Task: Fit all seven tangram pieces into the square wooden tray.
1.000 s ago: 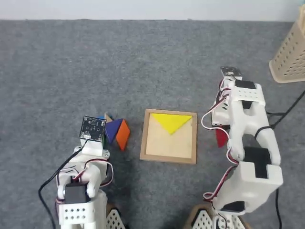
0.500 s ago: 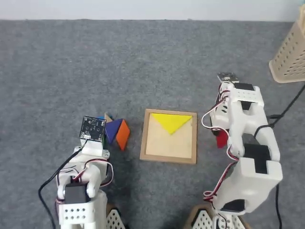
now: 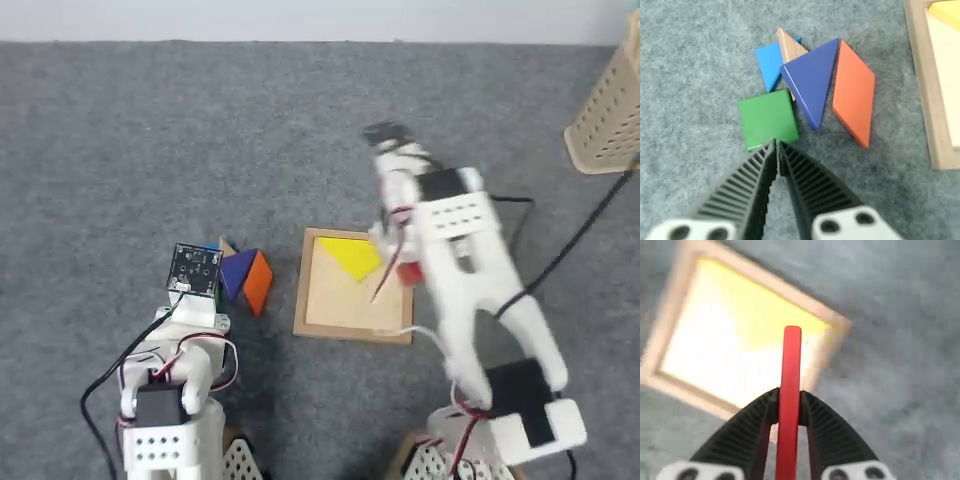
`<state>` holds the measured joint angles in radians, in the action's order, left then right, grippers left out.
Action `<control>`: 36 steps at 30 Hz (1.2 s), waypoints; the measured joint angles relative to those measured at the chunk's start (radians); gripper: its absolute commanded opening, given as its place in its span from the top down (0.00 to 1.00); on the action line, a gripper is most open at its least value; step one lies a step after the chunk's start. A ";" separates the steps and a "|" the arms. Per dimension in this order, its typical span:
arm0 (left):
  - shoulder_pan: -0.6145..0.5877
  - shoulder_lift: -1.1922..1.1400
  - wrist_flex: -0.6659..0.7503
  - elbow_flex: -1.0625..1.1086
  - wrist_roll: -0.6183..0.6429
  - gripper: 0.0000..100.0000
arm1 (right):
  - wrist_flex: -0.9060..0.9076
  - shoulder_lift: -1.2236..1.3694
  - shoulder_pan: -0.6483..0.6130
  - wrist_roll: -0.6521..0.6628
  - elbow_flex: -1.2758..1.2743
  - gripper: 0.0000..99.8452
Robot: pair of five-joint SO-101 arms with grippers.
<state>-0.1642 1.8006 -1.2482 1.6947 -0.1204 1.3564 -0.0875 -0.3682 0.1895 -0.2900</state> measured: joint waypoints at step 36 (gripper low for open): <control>-0.002 0.000 0.000 0.000 0.000 0.99 | -0.040 0.417 -0.149 -0.147 0.269 0.92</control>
<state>-0.1657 1.8006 -1.2482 1.6947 -0.1204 1.3165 0.3299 -0.5171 0.0422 -0.0215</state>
